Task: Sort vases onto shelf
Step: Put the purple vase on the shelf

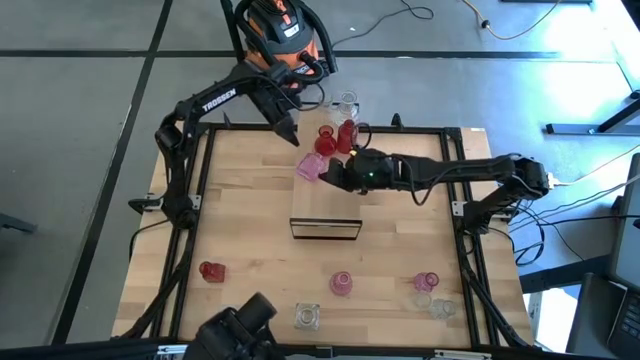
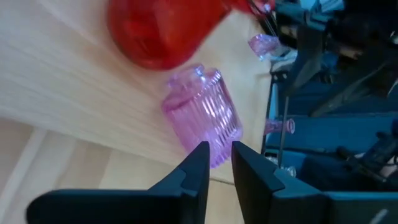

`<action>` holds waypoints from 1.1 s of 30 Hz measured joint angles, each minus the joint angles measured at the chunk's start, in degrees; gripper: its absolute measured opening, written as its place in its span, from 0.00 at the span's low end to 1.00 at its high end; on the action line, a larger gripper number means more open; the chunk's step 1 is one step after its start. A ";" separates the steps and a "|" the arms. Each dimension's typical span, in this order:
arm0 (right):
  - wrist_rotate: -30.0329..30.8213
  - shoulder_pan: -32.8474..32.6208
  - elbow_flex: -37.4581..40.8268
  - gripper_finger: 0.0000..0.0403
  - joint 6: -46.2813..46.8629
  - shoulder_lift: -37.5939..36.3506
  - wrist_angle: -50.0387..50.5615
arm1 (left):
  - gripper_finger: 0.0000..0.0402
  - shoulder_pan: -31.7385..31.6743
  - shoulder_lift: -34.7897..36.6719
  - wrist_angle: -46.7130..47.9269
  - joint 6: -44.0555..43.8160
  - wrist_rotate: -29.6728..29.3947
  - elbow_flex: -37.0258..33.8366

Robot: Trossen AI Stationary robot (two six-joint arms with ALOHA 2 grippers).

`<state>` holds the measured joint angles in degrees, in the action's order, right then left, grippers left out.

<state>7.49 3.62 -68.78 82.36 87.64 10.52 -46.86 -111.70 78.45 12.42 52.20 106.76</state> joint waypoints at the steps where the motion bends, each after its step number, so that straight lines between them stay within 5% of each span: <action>1: 0.32 0.00 0.33 0.36 1.22 0.00 -0.51 | 0.18 -0.16 0.00 -0.49 -0.28 -0.12 0.00; 13: 10.29 -0.22 1.91 0.36 8.79 -0.02 -0.95 | 0.34 -0.25 0.00 -4.06 -5.88 -0.02 -5.48; 16: 11.48 -0.06 1.88 0.36 9.05 0.60 -1.26 | 0.35 -0.21 0.00 -5.65 -5.89 5.31 -8.06; 20: 9.13 0.72 1.86 0.36 10.47 2.45 -3.08 | 0.35 0.25 0.00 -8.23 -6.54 11.91 -10.65; 33: 3.86 2.83 1.82 0.36 10.98 7.67 -10.81 | 0.35 2.96 0.04 -10.69 -8.29 6.99 -12.85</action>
<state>11.35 6.44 -66.96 93.34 95.31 -0.29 -43.90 -111.66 67.76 4.13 59.19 93.91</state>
